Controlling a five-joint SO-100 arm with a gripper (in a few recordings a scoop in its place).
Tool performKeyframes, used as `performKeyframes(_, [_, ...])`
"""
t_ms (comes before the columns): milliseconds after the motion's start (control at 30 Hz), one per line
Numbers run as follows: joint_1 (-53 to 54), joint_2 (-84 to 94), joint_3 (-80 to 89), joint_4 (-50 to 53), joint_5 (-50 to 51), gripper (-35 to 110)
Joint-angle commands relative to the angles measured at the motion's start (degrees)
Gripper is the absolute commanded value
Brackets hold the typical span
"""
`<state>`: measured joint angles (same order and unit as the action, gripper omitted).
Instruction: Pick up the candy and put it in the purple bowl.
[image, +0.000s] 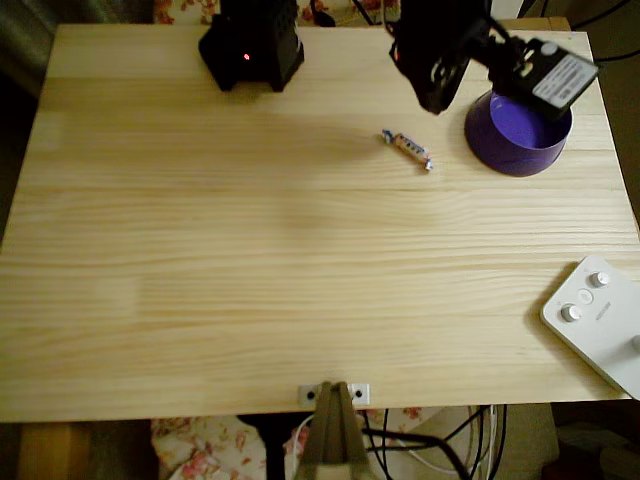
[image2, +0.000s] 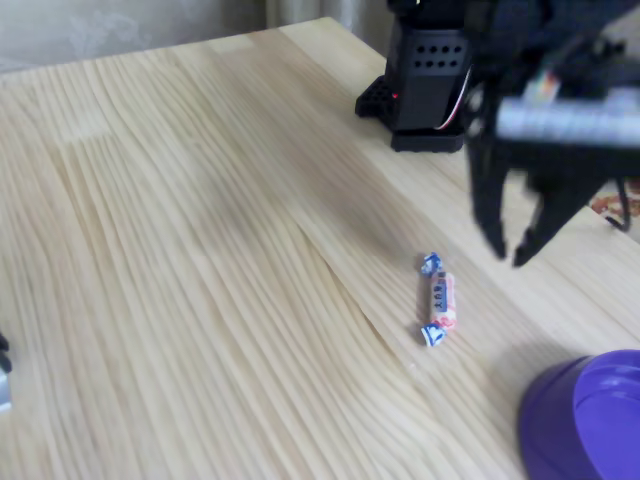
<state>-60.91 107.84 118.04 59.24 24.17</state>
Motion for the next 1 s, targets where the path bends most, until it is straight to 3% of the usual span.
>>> performKeyframes(0, [1.7, 0.5, 1.2, -3.0, -1.6, 4])
performKeyframes(200, [4.9, 0.7, 5.5, -7.8, -5.7, 13])
performKeyframes(467, [6.1, -2.5, 7.8, -10.5, -6.0, 13])
performKeyframes(967, [2.3, 3.5, 5.5, -1.4, -1.8, 18])
